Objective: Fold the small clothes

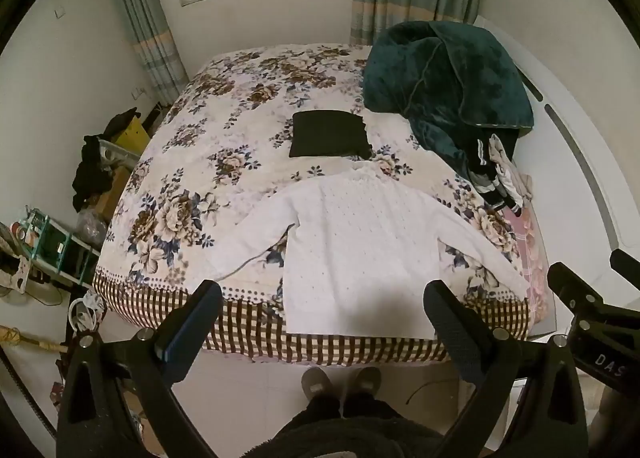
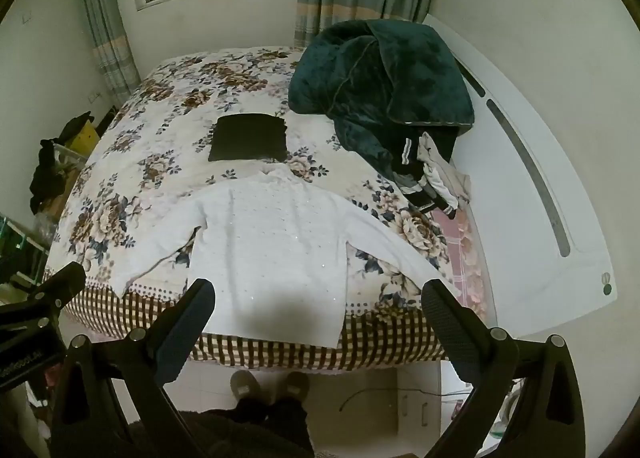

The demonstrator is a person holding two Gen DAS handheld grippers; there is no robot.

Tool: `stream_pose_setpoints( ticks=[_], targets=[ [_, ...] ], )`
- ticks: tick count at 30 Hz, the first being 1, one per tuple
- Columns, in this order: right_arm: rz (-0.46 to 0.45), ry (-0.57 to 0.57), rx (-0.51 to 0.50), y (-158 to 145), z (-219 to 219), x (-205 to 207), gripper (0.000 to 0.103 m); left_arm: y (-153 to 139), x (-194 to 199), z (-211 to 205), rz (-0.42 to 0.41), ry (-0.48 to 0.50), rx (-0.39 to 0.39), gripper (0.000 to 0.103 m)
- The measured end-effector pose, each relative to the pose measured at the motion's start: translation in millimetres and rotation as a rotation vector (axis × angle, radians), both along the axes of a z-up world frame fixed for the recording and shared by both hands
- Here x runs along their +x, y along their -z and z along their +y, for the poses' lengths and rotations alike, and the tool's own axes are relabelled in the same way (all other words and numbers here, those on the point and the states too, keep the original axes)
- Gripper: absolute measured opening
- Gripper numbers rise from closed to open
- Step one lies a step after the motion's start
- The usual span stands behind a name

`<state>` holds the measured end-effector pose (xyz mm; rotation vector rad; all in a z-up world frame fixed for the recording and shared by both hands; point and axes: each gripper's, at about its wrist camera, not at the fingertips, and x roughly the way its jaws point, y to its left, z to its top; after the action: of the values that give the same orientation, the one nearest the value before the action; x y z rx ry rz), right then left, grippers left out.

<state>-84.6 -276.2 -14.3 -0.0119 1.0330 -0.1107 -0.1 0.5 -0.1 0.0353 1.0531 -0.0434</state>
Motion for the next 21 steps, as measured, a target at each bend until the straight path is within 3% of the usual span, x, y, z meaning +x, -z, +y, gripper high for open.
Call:
stream_pose_setpoints(
  ticks=[21],
  targets=[
    [0.011,-0.008,-0.003,-6,7,0,0.103,-9,5,2,-0.002,0.001,0.009,0.103]
  ],
)
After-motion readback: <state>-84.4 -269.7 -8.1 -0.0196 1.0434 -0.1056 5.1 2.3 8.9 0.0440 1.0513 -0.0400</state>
